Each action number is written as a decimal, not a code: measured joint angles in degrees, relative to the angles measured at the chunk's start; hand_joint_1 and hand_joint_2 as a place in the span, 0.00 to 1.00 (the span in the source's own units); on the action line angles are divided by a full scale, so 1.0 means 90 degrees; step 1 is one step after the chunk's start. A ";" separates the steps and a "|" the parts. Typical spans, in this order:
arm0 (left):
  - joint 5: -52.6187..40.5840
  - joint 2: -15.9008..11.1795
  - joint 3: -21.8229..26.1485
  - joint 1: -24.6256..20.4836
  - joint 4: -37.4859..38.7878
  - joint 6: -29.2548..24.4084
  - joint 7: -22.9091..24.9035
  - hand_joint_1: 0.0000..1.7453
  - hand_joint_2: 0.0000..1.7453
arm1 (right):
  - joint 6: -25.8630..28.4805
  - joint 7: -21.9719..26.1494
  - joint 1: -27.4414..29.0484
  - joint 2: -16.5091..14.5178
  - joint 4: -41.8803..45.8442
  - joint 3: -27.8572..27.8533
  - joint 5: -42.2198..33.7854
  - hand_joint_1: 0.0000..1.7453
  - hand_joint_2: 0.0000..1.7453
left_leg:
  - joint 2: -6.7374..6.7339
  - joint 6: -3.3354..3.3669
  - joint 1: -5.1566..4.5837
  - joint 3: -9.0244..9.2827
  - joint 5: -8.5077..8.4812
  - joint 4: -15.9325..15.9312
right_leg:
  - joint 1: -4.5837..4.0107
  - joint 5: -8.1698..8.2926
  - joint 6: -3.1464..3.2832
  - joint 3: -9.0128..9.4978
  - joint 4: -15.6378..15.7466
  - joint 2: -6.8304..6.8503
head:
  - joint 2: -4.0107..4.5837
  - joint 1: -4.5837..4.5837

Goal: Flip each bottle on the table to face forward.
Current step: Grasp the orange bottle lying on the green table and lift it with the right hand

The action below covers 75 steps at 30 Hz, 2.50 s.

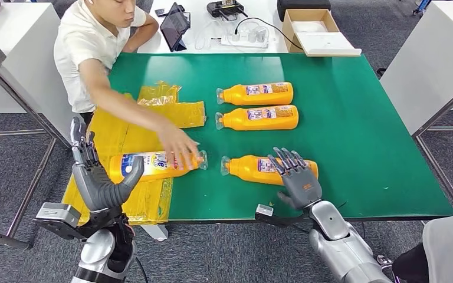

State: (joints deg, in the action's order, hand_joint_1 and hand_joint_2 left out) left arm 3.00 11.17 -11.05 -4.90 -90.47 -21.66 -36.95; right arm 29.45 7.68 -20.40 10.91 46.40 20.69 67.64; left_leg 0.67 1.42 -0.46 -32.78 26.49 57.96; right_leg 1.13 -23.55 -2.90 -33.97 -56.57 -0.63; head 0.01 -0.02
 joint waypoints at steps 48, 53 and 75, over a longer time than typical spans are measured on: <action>0.0373 -0.0126 -0.0328 -0.0274 0.0502 0.1114 0.1174 0.00 1.00 | -0.2252 -0.0442 -0.0955 -0.0262 -0.1647 -0.0852 -0.1307 1.00 1.00 | -0.0007 0.0012 0.0001 0.0101 -0.0005 -0.0001 | -0.0005 0.0007 -0.0010 0.0091 0.0019 -0.0003 | -0.0001 0.0000; 0.0399 -0.0149 -0.0334 -0.0297 0.0628 0.1160 0.1238 0.00 1.00 | -0.2286 -0.0429 -0.0950 -0.0256 -0.1669 -0.0937 -0.1378 1.00 1.00 | -0.0006 0.0013 0.0004 0.0105 -0.0004 -0.0001 | -0.0011 0.0007 -0.0010 0.0093 0.0033 -0.0003 | 0.0000 0.0000; 0.1397 0.0010 -0.0416 0.0152 0.0814 0.0300 0.1255 0.00 1.00 | -0.2230 0.1956 0.0635 -0.0574 0.0406 -0.1433 -0.4148 1.00 1.00 | -0.0006 0.0022 0.0015 0.0057 0.0004 -0.0003 | -0.0020 0.0009 -0.0014 0.0076 0.0046 -0.0002 | -0.0001 0.0001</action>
State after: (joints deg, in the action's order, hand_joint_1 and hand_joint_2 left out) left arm 15.57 11.26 -14.79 -3.54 -83.14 -18.95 -25.66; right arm 9.38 25.28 -14.69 5.75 50.06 7.80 30.31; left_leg 0.62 1.62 -0.32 -32.27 26.52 57.94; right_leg 0.96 -23.47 -3.03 -33.29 -56.15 -0.64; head 0.00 -0.01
